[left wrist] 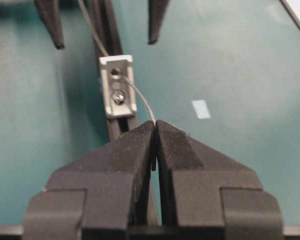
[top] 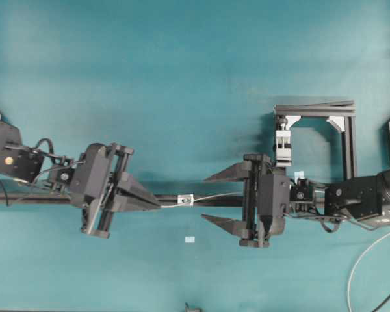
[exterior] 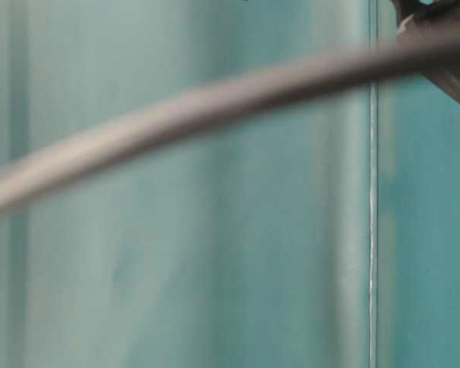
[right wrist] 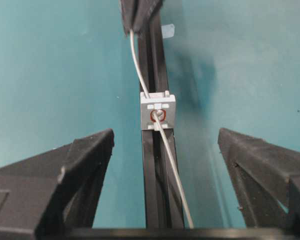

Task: Insert the wire through the hole in the metal fitting marked with a red label.

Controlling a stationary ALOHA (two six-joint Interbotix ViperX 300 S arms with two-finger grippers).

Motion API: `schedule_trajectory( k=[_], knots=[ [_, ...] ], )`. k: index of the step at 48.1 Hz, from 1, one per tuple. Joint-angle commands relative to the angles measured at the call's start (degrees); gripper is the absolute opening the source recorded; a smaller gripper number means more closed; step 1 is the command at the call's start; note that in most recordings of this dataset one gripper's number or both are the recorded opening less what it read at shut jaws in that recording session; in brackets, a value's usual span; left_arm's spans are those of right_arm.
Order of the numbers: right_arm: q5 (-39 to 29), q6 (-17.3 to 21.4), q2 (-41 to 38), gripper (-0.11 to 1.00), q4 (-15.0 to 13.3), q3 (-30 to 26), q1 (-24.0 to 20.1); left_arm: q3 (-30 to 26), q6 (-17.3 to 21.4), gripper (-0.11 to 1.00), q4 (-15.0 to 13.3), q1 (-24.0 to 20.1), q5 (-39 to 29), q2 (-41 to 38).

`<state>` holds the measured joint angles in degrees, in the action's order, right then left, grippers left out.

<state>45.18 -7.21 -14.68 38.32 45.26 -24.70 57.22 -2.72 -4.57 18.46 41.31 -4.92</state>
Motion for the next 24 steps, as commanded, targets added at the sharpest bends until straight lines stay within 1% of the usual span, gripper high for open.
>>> schedule_trajectory(
  k=[1, 11, 24],
  knots=[
    [0.26, -0.09, 1.93, 0.92, -0.18, -0.35, 0.09, 0.62, -0.09, -0.10, 0.09, 0.62, -1.41, 3.43],
    [0.26, -0.09, 1.93, 0.92, -0.18, -0.44, 0.09, 3.78, -0.53, -0.10, 0.09, 0.70, -5.27, 7.91],
    [0.26, -0.18, 1.93, 0.92, -0.18, -0.70, 0.09, 7.12, -2.99, -0.10, 0.18, 0.79, -11.07, 12.74]
  ],
)
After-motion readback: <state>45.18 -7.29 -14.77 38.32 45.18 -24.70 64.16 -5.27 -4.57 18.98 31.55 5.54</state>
